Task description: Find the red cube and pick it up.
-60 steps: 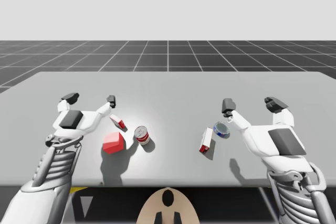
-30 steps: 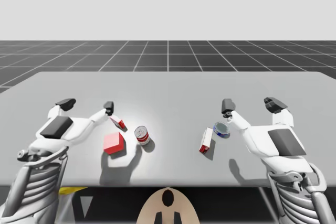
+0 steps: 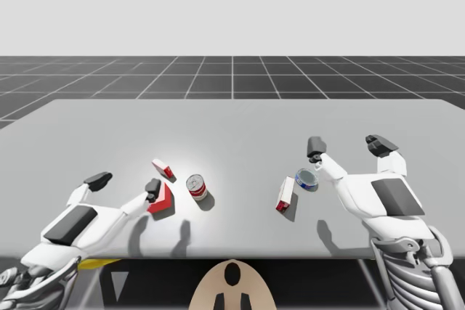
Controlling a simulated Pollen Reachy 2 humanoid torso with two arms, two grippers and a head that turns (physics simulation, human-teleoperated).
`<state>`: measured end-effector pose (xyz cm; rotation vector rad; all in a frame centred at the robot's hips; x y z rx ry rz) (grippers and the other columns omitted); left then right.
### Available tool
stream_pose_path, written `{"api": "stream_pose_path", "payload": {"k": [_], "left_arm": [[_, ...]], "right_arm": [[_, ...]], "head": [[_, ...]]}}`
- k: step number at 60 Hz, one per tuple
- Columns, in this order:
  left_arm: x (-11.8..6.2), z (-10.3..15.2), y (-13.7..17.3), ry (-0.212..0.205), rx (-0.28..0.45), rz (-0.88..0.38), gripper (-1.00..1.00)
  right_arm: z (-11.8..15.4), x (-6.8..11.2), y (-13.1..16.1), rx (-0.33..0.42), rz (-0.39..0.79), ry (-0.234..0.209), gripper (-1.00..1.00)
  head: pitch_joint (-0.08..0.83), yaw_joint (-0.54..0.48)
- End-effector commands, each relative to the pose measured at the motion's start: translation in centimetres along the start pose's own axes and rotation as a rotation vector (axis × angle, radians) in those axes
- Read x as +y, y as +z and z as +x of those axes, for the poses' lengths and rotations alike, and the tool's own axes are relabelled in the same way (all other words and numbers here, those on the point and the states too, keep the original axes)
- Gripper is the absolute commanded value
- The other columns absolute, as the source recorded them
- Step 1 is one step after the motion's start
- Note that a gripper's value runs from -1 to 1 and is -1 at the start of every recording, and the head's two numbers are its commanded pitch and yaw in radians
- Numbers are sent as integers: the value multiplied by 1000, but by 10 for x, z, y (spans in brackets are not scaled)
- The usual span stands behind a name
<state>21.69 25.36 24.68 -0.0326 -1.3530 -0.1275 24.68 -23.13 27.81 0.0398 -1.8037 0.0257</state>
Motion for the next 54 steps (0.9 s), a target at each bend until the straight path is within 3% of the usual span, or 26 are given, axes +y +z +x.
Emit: {"api": "stream_pose_path", "payload": {"k": [1, 4, 17, 28, 54], "left_arm": [[-6, -32, 6, 48, 152, 3, -1000], [-8, -42, 5, 44, 172, -2, -1000], [-15, -67, -5, 116, 197, -11, -1000], [-20, -81, -24, 145, 216, 7, -1000], [-33, -87, -60, 153, 224, 39, -1000]], "right_arm": [[-1, 1, 0, 3, -5, -14, -1000], [-1, 2, 0, 4, -4, -12, -1000], [-2, 1, 0, 4, -4, -12, -1000], [-2, 1, 0, 4, -4, -12, -1000], [-2, 1, 0, 2, -4, -14, -1000]], "head": [[730, 394], [730, 395], [728, 396], [728, 392], [733, 382]]}}
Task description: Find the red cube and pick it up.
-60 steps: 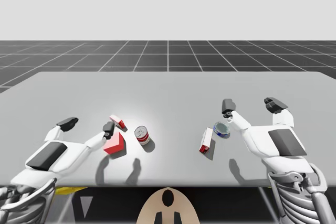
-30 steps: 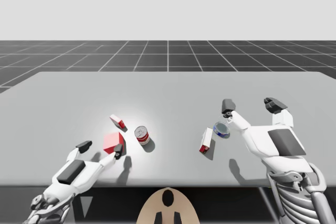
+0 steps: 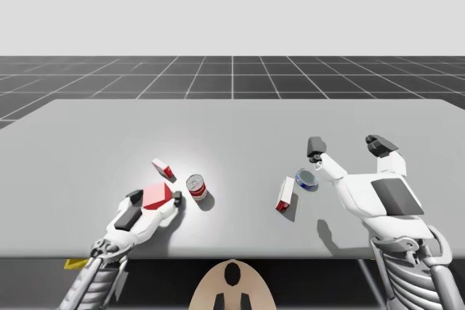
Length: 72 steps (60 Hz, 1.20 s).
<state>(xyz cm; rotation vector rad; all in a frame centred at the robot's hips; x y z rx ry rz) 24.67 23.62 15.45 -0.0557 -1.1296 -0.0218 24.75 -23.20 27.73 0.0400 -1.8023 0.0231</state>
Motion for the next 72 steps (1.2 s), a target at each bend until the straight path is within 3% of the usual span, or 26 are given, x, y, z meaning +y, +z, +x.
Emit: {"api": "stream_pose_path", "payload": {"k": [1, 2, 3, 4, 5, 6, 8, 29, 46, 54, 72], "left_arm": [[-15, -4, -10, 51, 6, -2, -1000], [-15, -5, -10, 52, 6, 1, -971], [-15, -5, -10, 54, 8, 3, -644], [-15, -6, -10, 55, 10, 3, -442], [-16, -6, -10, 55, 12, 3, 238], [-16, -7, -9, 54, 12, 4, 709], [-16, -8, -8, 55, 14, 2, 937], [-17, -12, 5, 50, 19, -7, 1000], [-20, -7, 7, 24, 8, -21, 981], [-23, 5, 15, -12, -13, -38, 971], [-25, 77, 60, -147, -178, -64, 981]], "right_arm": [[-1, 1, 1, 1, -2, -13, -1000], [-1, 1, 1, 1, -2, -14, -1000], [-1, 1, 1, 1, -2, -14, -1000], [-1, 1, 1, 1, -3, -14, -1000], [-1, 1, 1, 1, -3, -14, -1000], [-1, 1, 1, 1, -2, -14, -1000], [-1, 1, 1, 1, -2, -14, -1000], [-1, 1, 1, 2, -2, -14, -1000], [0, 0, 0, -1, -4, -12, -1000], [0, -1, 0, 0, -2, -15, -1000], [2, -6, 0, -5, 0, -19, -1000]], "head": [[731, 382], [731, 381], [730, 380], [730, 380], [729, 380], [729, 379], [729, 379], [693, 385], [456, 415], [382, 423], [344, 433]]}}
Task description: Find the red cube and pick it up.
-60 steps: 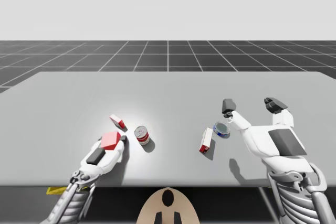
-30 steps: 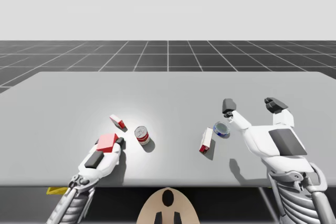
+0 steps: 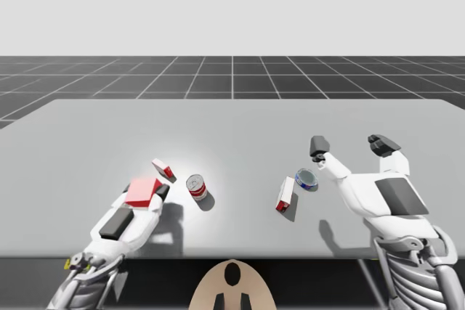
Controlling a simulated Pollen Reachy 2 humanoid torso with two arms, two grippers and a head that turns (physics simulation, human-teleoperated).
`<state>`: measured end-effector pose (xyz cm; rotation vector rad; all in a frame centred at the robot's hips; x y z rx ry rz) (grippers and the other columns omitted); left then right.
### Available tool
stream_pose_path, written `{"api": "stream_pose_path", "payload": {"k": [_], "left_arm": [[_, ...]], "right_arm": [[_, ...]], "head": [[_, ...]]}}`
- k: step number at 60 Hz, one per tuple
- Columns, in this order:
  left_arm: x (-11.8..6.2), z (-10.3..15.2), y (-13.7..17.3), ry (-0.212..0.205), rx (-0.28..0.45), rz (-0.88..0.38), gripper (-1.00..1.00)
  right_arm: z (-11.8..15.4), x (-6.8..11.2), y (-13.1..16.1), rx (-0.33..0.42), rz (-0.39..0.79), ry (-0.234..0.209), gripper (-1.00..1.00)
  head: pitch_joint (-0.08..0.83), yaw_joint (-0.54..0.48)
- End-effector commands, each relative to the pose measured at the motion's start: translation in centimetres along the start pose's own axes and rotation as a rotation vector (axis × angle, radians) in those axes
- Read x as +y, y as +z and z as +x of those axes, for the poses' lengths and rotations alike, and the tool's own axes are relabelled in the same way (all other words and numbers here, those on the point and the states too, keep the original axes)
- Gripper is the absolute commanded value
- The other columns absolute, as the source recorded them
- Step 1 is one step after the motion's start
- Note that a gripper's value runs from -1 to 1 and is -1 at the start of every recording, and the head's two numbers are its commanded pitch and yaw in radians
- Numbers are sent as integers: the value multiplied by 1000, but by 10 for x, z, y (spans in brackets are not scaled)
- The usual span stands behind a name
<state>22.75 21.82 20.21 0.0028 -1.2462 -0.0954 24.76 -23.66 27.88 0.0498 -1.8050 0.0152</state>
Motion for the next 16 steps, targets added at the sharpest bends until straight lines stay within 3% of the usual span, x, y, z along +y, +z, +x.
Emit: {"api": "stream_pose_path", "payload": {"k": [1, 7, 16], "left_arm": [[0, 47, 20, -55, -75, -72, 983], [3, 73, 32, -82, -145, -62, 996], [4, 116, 54, -107, -278, -40, 994]], "right_arm": [[1, -2, 0, -1, 2, -9, -1000], [1, -5, 1, 4, 20, -20, -1000], [-3, -14, 1, 20, 60, -2, -1000]], "head": [[343, 433], [335, 432], [325, 432]]}}
